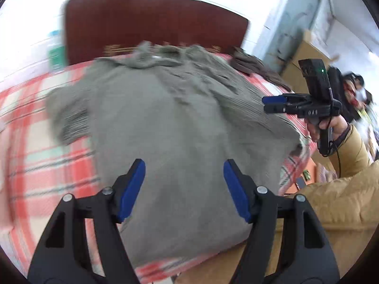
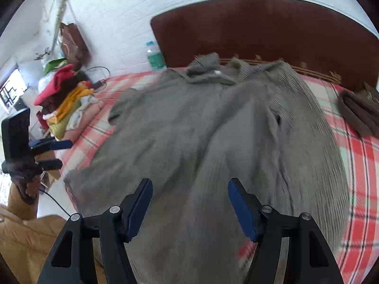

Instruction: Fold clothes

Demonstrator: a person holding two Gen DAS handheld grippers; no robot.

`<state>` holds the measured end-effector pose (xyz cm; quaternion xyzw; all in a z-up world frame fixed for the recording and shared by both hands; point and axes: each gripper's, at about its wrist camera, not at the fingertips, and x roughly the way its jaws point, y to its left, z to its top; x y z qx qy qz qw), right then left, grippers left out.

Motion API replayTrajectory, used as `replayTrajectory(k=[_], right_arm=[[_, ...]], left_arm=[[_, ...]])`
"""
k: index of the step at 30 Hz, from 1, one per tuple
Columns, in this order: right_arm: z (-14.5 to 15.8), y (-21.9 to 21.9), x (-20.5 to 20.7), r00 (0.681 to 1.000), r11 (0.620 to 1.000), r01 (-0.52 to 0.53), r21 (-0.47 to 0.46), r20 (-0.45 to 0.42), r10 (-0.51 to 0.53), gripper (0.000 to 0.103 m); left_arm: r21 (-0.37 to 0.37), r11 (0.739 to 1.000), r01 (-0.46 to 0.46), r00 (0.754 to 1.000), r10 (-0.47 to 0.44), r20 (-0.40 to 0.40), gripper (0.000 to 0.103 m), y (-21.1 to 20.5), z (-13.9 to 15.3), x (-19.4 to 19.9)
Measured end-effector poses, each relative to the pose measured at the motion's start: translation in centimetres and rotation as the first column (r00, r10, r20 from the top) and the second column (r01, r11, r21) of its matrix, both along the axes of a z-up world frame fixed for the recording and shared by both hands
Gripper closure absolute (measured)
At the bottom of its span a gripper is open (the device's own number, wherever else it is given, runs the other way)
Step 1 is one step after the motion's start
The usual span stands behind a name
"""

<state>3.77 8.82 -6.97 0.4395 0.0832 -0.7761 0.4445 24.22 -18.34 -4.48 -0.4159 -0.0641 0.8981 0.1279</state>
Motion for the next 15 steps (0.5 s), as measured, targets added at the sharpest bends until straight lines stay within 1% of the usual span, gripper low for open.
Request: replayTrajectory(k=[1,4,7,8,9,10,11,12,13,15], right_arm=[[-0.7,1.4,0.3,1.0,1.0,0.012,0.023,0.014,-0.012,0.035],[-2.3,1.6,1.5,0.997,0.996,-0.057,0.063,0.055,0.054,0.035],[-3.9,1.7,2.6,0.988,0.987,-0.125,0.098,0.097,0.116,0.036],[-3.3,2.5,2.1,0.992,0.993,-0.102,0.064,0.081,0.097,0.036],[-2.4,3.7,1.2,0.996,0.998,-0.057,0.014,0.065,0.056,0.036],[-1.5,5.3,-0.1,0.999,0.999,0.012,-0.034,0.051,-0.01,0.036],[-1.0,7.0,-1.5,0.995,0.994,0.098,-0.05,0.029,-0.096,0.036],[-0.4,8.6,-2.8,0.983,0.981,0.182,-0.068,0.009,-0.181,0.034],[-0.6,10.3,-4.2,0.971,0.969,0.24,-0.06,0.002,-0.241,0.028],[-0.8,13.5,-7.1,0.935,0.934,0.355,-0.046,-0.012,-0.356,0.025]], left_arm=[[-0.001,0.999,0.043,0.999,-0.043,0.014,0.033,1.5,-0.5,-1.3],[0.007,0.988,0.155,0.986,-0.155,0.055,0.033,5.8,-2.1,-4.8],[0.018,0.978,0.21,0.974,-0.211,0.078,0.033,8.8,-2.8,-7.6],[0.029,0.975,0.219,0.972,-0.221,0.084,0.033,9.5,-2.9,-8.4],[0.04,0.974,0.222,0.97,-0.225,0.089,0.033,9.9,-3.0,-9.0],[0.048,0.974,0.223,0.969,-0.227,0.095,0.033,10.1,-3.0,-9.4],[0.056,0.973,0.223,0.969,-0.228,0.1,0.033,10.2,-3.0,-9.7],[0.066,0.973,0.222,0.968,-0.228,0.105,0.033,10.4,-3.0,-10.1],[0.078,0.972,0.22,0.967,-0.228,0.11,0.033,10.5,-3.0,-10.5],[0.091,0.972,0.217,0.968,-0.226,0.112,0.033,10.9,-2.9,-11.0]])
